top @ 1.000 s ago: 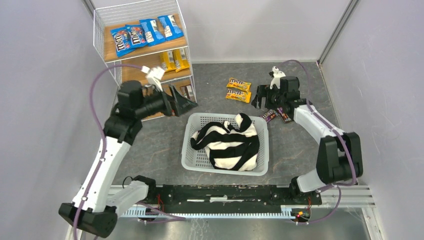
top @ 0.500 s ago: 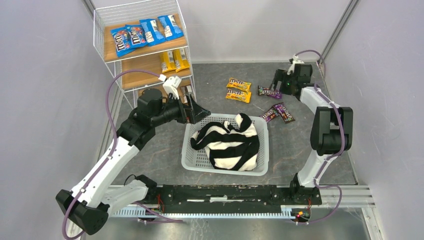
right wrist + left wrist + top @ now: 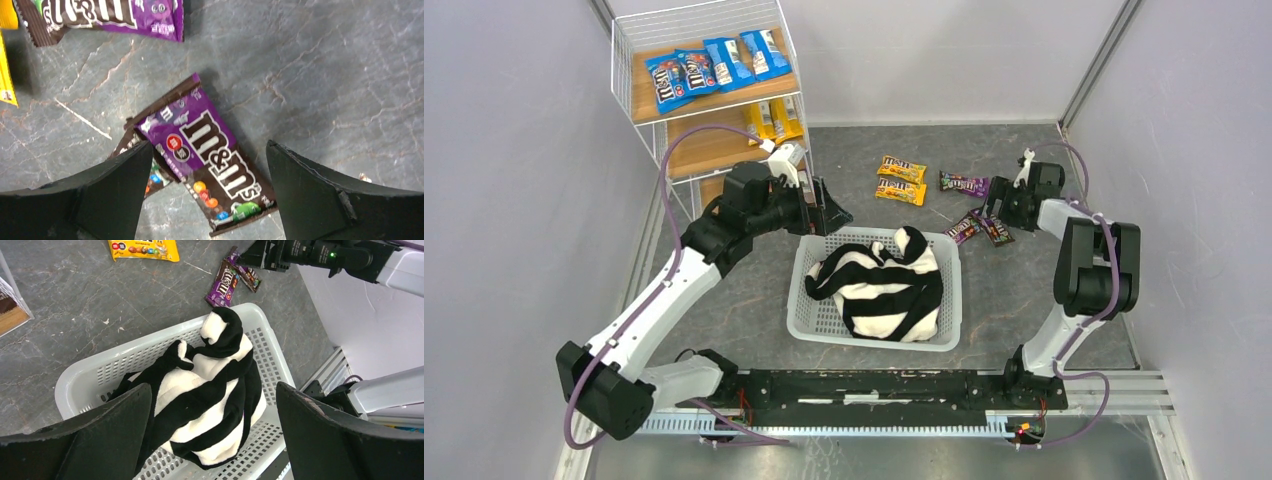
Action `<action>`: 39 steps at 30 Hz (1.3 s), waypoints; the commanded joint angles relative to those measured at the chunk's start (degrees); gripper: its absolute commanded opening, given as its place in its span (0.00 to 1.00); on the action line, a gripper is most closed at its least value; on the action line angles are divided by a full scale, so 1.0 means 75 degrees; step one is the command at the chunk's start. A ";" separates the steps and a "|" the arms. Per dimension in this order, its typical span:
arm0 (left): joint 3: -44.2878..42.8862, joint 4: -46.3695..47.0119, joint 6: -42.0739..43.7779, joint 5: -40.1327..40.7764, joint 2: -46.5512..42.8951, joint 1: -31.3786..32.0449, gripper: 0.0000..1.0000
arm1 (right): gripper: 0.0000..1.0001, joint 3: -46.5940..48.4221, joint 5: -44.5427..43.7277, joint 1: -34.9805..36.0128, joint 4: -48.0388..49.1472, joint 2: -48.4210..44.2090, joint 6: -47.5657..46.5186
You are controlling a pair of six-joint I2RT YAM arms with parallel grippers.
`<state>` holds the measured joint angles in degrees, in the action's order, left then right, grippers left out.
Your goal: Place and organize the candy bags onto the shelf
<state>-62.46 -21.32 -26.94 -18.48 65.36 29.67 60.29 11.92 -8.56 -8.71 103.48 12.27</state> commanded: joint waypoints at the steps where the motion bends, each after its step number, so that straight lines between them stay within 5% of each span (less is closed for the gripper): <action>1: -0.0213 0.0264 0.0465 -0.0250 -0.0205 0.0030 1.00 | 0.90 -0.0641 0.0317 0.0002 0.0449 -0.0642 0.0123; 11: -0.0268 -0.0368 0.0998 0.0037 -0.0451 0.0031 1.00 | 0.85 -0.1791 0.0898 0.0253 0.1104 -0.1837 0.0996; 21: -0.0358 -0.0614 0.1171 0.0385 -0.0535 0.0035 1.00 | 0.82 -0.0962 -0.1246 0.0490 0.0726 -0.0951 0.0622; 30: -0.0403 -0.0742 0.1160 0.0719 -0.0612 0.0028 1.00 | 0.82 -0.0157 -0.2483 0.1046 0.0388 -0.0007 0.1683; 39: -0.0315 -0.0750 0.0832 0.0737 -0.0768 0.0036 1.00 | 0.60 -0.0820 -0.3276 0.1275 0.1077 -0.0637 0.1879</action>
<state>-63.07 -27.66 -20.45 -13.56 61.47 29.71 55.83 -9.45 0.95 -3.16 101.86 25.30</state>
